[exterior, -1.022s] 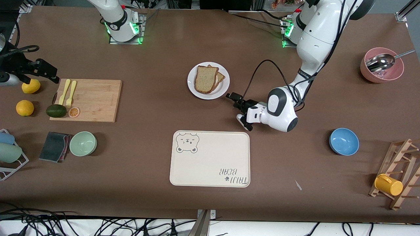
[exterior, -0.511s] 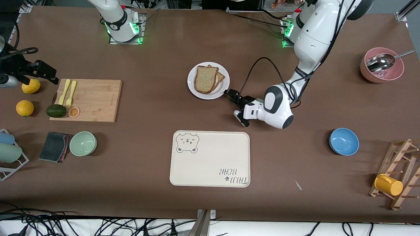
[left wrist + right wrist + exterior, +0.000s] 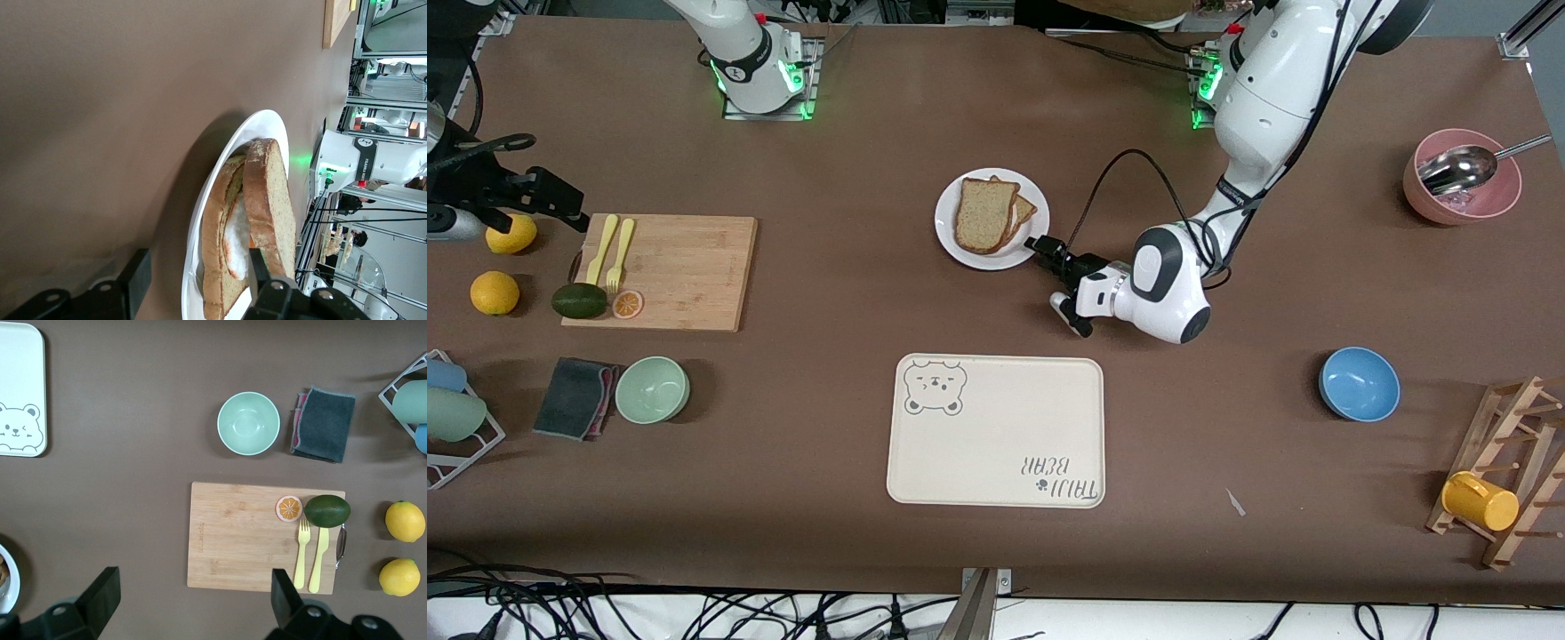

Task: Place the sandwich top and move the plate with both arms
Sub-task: 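Close the left gripper on the plate rim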

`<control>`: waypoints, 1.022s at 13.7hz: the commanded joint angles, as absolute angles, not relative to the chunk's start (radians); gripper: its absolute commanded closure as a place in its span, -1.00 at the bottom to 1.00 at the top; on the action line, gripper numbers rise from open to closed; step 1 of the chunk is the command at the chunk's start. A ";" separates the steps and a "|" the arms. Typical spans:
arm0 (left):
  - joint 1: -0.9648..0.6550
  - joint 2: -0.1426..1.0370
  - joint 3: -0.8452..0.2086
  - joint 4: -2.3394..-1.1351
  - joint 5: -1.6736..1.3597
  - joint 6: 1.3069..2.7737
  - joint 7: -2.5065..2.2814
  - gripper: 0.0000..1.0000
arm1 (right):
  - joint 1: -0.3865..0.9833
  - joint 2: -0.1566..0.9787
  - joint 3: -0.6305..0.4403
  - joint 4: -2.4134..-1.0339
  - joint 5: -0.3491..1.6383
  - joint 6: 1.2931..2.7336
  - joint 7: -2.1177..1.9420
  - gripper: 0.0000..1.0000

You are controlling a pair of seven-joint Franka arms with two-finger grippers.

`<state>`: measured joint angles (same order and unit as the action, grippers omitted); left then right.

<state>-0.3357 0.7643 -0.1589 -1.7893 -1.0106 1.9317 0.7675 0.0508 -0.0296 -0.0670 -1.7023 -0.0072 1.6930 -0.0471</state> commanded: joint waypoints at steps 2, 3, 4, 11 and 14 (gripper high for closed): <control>-0.362 0.747 -0.153 -1.819 -1.049 1.956 0.782 -0.10 | 0.034 -0.034 -0.051 -1.704 -0.011 1.700 -0.048 -1.00; -0.362 0.750 -0.153 -1.822 -1.049 1.956 0.782 -0.10 | 0.035 -0.034 -0.051 -1.704 -0.011 1.700 -0.048 -1.00; -0.364 0.750 -0.153 -1.824 -1.049 1.956 0.784 -0.10 | 0.035 -0.034 -0.051 -1.704 -0.009 1.700 -0.048 -1.00; -0.362 0.752 -0.155 -1.848 -1.051 1.957 0.868 -0.10 | 0.035 -0.034 -0.051 -1.704 -0.009 1.700 -0.048 -1.00; -0.362 0.750 -0.155 -1.848 -1.051 1.956 0.868 -0.10 | 0.034 -0.034 -0.052 -1.704 -0.009 1.700 -0.048 -1.00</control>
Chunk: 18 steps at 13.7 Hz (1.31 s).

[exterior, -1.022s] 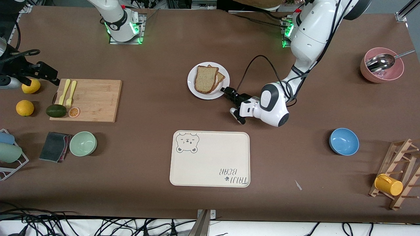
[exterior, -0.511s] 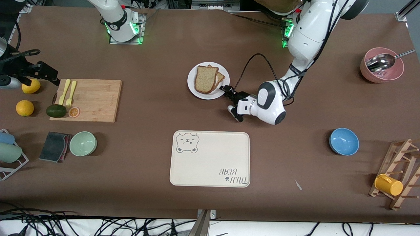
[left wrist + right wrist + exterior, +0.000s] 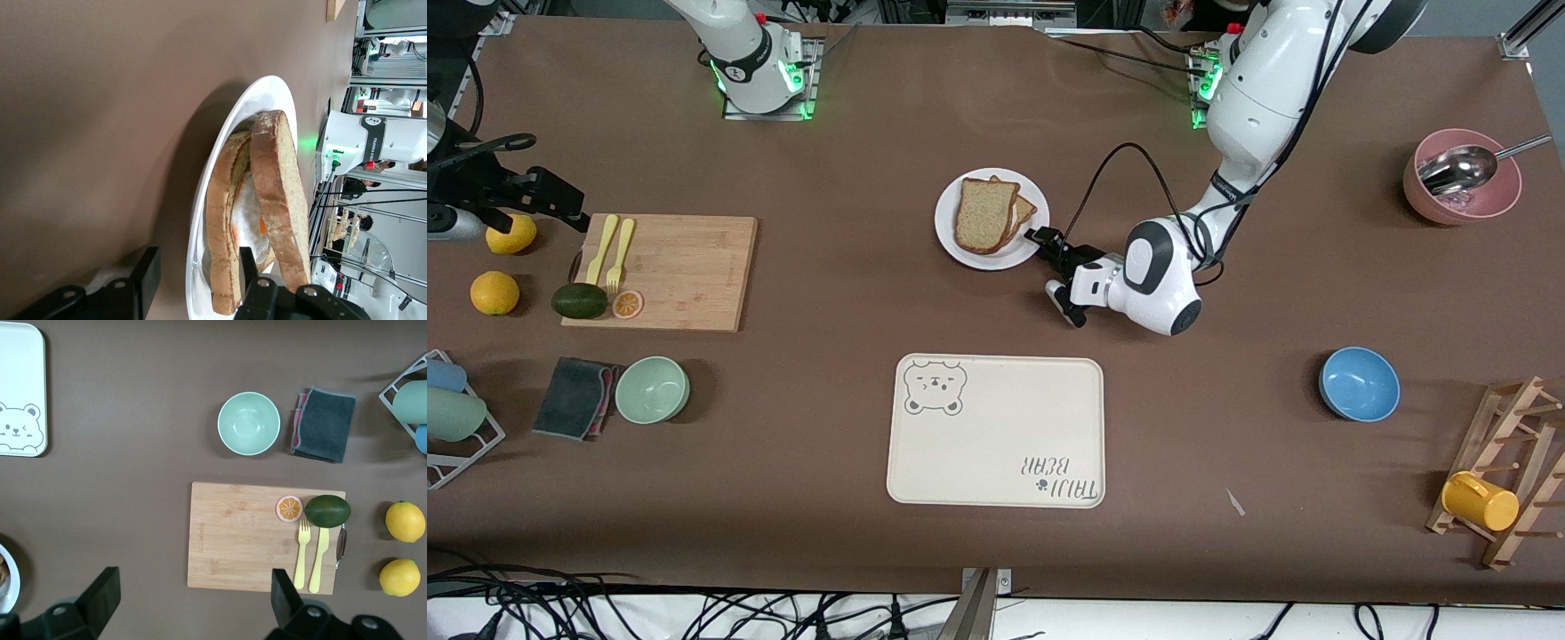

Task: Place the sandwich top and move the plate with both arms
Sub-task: 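Close the left gripper on the plate rim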

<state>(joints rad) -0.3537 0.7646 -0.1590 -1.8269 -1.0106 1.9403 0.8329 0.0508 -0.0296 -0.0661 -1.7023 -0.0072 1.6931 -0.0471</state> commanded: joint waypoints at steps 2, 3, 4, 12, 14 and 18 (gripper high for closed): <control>-0.362 0.749 -0.155 -1.848 -1.051 1.956 0.868 -0.10 | 0.034 -0.034 -0.051 -1.706 -0.009 1.700 -0.048 -1.00; -0.362 0.749 -0.155 -1.848 -1.052 1.956 0.868 -0.06 | 0.034 -0.034 -0.051 -1.704 -0.009 1.700 -0.048 -1.00; -0.364 0.750 -0.155 -1.848 -1.052 1.956 0.868 -0.02 | 0.034 -0.034 -0.051 -1.704 -0.009 1.700 -0.048 -1.00; -0.371 0.750 -0.161 -1.848 -1.072 1.956 0.870 0.02 | 0.034 -0.034 -0.051 -1.706 -0.009 1.700 -0.048 -1.00; -0.373 0.752 -0.161 -1.848 -1.072 1.957 0.870 0.10 | 0.035 -0.034 -0.051 -1.704 -0.009 1.700 -0.048 -1.00; -0.373 0.752 -0.161 -1.848 -1.071 1.956 0.882 0.33 | 0.034 -0.034 -0.051 -1.706 -0.009 1.700 -0.048 -1.00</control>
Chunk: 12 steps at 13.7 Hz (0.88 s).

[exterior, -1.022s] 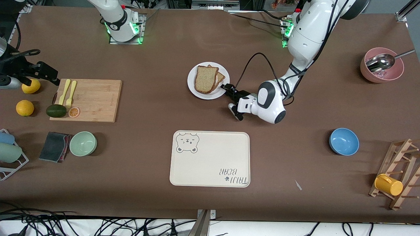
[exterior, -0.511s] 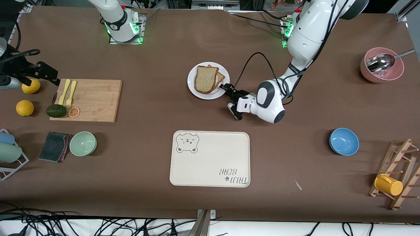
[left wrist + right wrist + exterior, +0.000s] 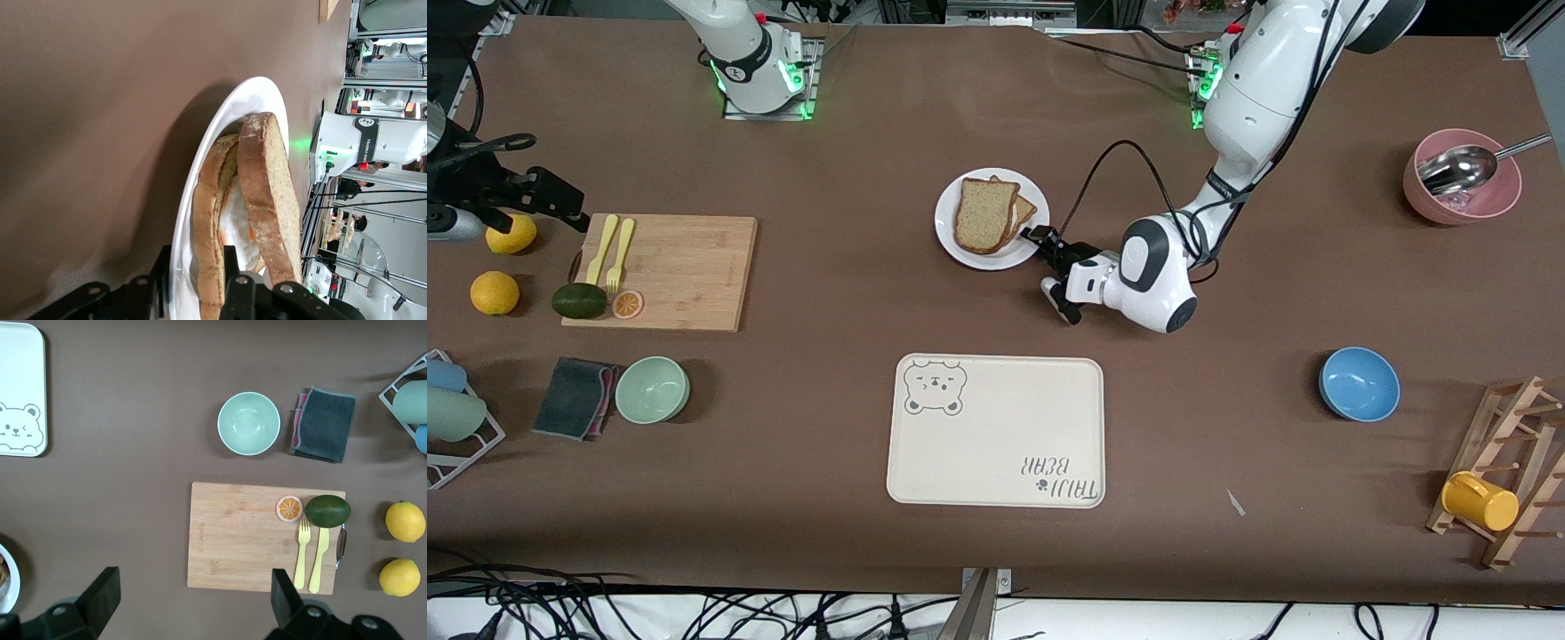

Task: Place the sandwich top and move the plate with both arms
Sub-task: 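Close the left gripper on the plate rim, then drag the plate with the left gripper onto the white bear tray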

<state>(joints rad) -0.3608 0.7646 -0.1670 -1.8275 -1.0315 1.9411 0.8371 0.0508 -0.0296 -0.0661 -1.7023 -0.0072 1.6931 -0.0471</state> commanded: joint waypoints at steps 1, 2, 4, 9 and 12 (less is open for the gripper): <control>-0.373 0.753 -0.161 -1.848 -1.071 1.956 0.890 0.41 | 0.035 -0.034 -0.052 -1.706 -0.009 1.700 -0.048 -1.00; -0.373 0.753 -0.161 -1.848 -1.071 1.957 0.890 0.49 | 0.034 -0.034 -0.051 -1.704 -0.009 1.700 -0.048 -1.00; -0.374 0.753 -0.161 -1.848 -1.071 1.959 0.890 0.63 | 0.034 -0.034 -0.051 -1.706 -0.009 1.700 -0.048 -1.00; -0.380 0.753 -0.161 -1.848 -1.071 1.963 0.890 0.79 | 0.035 -0.034 -0.051 -1.704 -0.009 1.698 -0.048 -1.00; -0.380 0.755 -0.161 -1.848 -1.071 1.963 0.890 0.92 | 0.034 -0.034 -0.051 -1.706 -0.009 1.698 -0.048 -1.00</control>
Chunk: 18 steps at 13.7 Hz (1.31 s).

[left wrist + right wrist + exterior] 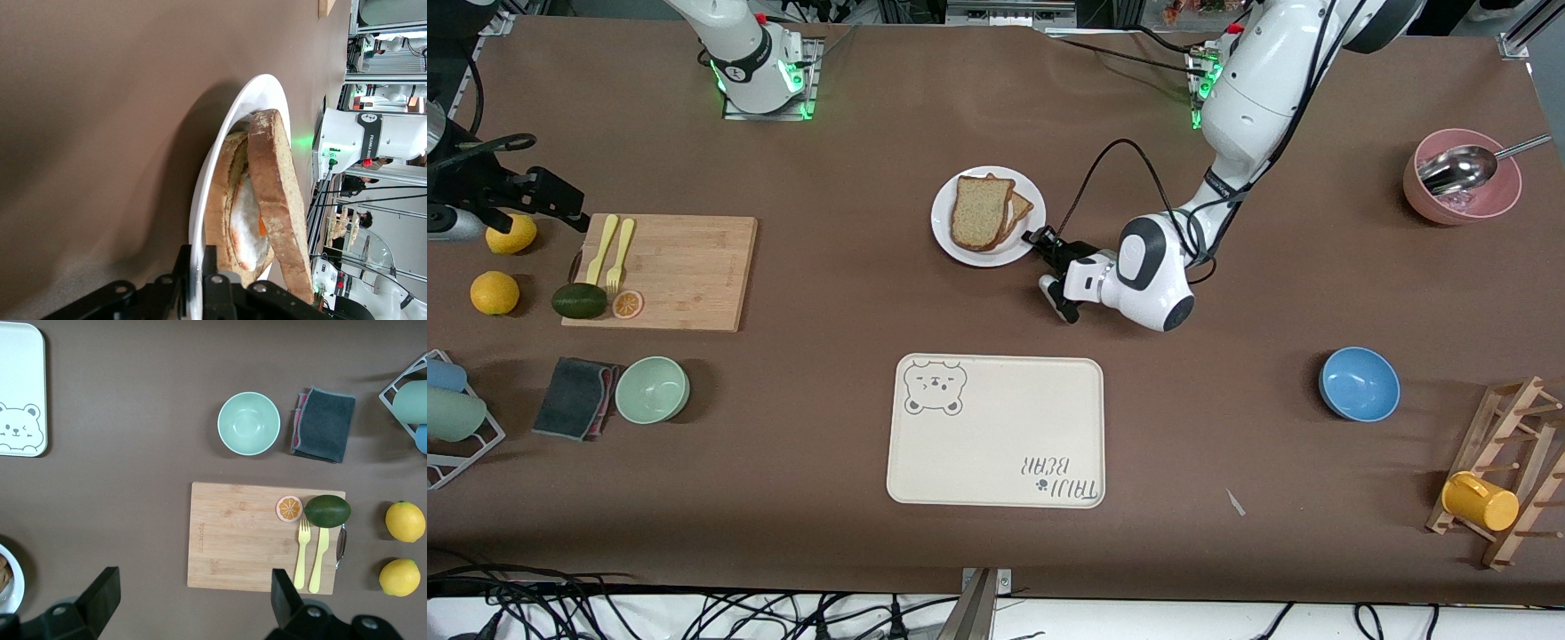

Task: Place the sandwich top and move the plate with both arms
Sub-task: 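Drag the plate with the left gripper onto the white bear tray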

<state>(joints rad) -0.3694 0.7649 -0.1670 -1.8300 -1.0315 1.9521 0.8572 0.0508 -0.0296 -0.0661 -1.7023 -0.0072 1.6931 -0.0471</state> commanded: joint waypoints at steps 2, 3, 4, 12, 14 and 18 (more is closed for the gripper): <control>-0.374 0.755 -0.161 -1.848 -1.071 1.962 0.891 1.00 | 0.034 -0.034 -0.051 -1.706 -0.009 1.698 -0.048 -1.00; -0.373 0.753 -0.161 -1.848 -1.071 1.960 0.891 1.00 | 0.034 -0.034 -0.052 -1.706 -0.009 1.694 -0.046 -1.00; -0.370 0.753 -0.161 -1.848 -1.071 1.959 0.891 1.00 | 0.034 -0.034 -0.051 -1.706 -0.009 1.687 -0.045 -1.00; -0.279 0.707 -0.161 -1.836 -1.068 1.833 0.891 1.00 | 0.034 -0.034 -0.052 -1.704 -0.009 1.684 -0.043 -1.00; -0.250 0.693 -0.161 -1.830 -1.068 1.787 0.893 1.00 | 0.034 -0.034 -0.051 -1.704 -0.009 1.684 -0.043 -1.00; -0.178 0.675 -0.161 -1.792 -1.065 1.770 0.913 1.00 | 0.034 -0.034 -0.051 -1.706 -0.008 1.684 -0.043 -1.00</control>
